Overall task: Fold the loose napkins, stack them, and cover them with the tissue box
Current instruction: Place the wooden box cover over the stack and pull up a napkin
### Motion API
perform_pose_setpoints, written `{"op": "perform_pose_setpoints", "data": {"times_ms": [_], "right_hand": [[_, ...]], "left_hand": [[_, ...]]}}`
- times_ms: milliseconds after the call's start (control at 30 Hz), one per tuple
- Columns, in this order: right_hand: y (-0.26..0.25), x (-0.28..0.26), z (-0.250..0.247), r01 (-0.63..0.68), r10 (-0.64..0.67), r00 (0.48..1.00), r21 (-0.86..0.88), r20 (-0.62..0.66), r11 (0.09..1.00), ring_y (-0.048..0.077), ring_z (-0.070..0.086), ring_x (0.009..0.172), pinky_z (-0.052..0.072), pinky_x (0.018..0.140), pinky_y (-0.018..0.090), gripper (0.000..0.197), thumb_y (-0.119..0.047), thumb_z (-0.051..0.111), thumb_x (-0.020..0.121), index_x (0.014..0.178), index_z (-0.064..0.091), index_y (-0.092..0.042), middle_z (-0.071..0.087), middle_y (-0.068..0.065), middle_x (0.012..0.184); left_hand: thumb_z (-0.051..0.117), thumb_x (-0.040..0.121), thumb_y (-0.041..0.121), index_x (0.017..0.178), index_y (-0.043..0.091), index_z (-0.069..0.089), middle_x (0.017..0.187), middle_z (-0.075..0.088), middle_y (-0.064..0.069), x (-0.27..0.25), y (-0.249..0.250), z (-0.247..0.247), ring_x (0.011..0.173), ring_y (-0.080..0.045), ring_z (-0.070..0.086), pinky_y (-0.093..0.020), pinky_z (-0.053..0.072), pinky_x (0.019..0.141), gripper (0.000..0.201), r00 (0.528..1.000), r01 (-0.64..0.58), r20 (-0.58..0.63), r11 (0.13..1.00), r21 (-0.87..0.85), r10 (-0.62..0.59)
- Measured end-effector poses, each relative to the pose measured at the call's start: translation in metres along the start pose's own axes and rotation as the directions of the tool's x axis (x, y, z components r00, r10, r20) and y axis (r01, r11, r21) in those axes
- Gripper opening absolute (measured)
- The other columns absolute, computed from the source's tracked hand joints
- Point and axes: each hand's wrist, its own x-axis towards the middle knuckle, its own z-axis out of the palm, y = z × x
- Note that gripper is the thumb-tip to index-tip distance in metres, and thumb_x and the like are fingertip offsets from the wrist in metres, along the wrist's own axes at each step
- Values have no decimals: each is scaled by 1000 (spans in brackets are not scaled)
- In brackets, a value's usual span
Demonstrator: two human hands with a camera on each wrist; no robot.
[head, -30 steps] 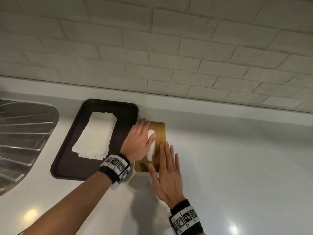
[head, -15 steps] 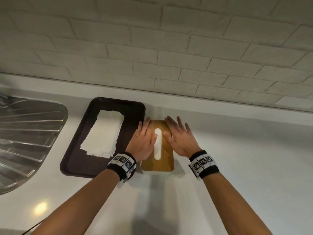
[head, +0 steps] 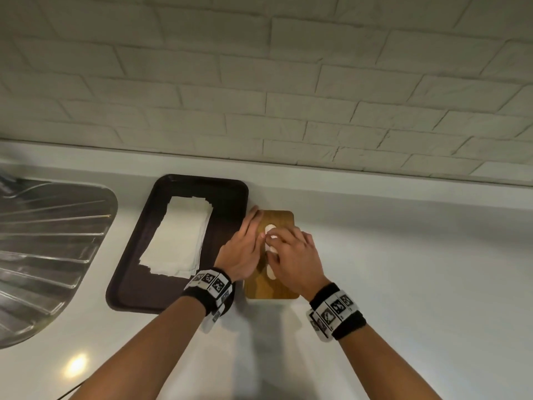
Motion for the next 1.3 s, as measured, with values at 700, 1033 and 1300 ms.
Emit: {"op": "perform_pose_setpoints", "data": {"times_ms": [700, 1033, 1300], "right_hand": [[2, 4, 11, -92, 110, 992, 233, -66, 968, 22, 50, 130, 58, 94, 40, 9, -22, 75, 92, 88, 67, -21, 67, -8, 114], [-2, 13, -1, -54, 59, 998, 130, -29, 990, 23, 52, 121, 63, 74, 38, 13, -34, 68, 100, 96, 71, -23, 59, -5, 125], [1, 3, -11, -164, 194, 980, 355, -48, 920, 11, 59, 96, 58, 80, 29, 17, -31, 74, 92, 106, 65, -25, 49, -9, 130]], "left_hand": [[12, 107, 60, 170, 30, 14, 178, 1, 18, 0, -9, 5, 143, -26, 55, -51, 57, 107, 69, 999, -39, -12, 998, 54, 39], [23, 114, 48, 170, 29, 15, 178, 1, 19, -1, -7, 3, 134, -24, 62, -47, 59, 102, 60, 1000, -27, -5, 999, 20, 27], [25, 115, 44, 170, 30, 14, 177, -1, 21, 0, -8, 5, 132, -23, 63, -48, 59, 100, 58, 1000, -21, -8, 1000, 15, 21]]}}
